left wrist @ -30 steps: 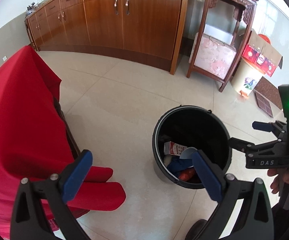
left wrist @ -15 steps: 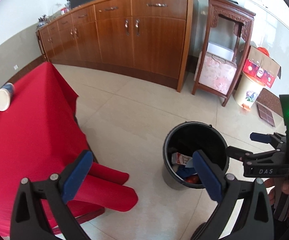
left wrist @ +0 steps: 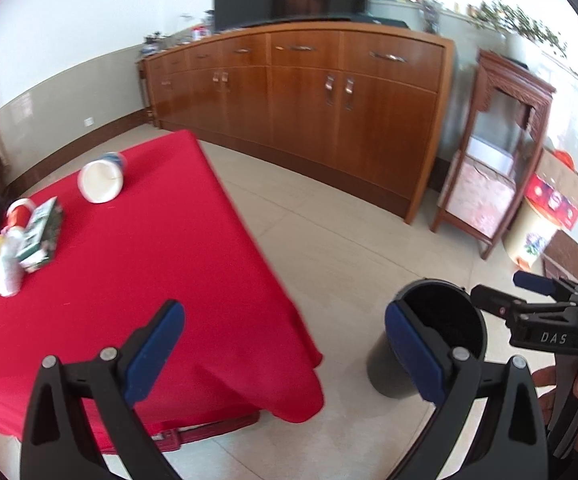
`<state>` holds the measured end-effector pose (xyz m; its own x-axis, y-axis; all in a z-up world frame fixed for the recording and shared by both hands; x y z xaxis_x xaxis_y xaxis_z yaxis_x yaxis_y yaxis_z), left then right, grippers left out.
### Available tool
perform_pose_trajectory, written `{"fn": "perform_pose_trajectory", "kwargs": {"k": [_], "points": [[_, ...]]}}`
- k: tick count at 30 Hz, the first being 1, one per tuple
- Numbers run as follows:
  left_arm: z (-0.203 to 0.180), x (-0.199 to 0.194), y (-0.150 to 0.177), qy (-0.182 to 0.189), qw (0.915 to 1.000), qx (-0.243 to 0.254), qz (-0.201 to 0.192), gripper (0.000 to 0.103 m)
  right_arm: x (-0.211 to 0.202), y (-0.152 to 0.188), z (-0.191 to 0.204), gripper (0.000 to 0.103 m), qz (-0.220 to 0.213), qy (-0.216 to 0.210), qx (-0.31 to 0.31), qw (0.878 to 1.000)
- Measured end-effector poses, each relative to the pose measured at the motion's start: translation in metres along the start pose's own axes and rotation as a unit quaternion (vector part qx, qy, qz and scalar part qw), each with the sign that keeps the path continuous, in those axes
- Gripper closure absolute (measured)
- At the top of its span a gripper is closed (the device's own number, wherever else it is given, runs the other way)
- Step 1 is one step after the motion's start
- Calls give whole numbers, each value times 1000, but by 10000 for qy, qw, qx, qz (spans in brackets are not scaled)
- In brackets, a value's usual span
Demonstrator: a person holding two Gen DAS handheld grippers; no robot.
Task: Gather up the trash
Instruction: 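Move both tools back over the table toward the plastic bag and paper cup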
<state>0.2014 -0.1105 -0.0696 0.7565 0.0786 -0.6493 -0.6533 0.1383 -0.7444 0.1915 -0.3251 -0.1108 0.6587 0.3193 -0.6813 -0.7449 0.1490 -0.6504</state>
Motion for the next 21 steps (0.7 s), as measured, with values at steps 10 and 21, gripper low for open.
{"fn": "perform_pose_trajectory", "kwargs": {"k": [10,21], "points": [[80,-15,12,-609,9961,-631,-130,2,26,-9,79,0,177,-69,-830,9964],[187,-20,40,-1334,9797,-1491,-99,2,53,-21,164,0,95,-724,-1468,9865]]}}
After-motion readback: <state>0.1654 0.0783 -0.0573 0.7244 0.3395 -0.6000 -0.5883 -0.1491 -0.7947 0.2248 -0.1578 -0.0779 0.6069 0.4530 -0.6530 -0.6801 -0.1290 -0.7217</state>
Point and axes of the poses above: each gripper's, at about its wrist camera, not at the fingertips, and x roughly the way its jaws point, z to its left, y to its underside, the point moved 4 cm from there along x, roughly the way its jaws point, and after that the axes turned 15 degrees about -y, right-handed, at the moved point
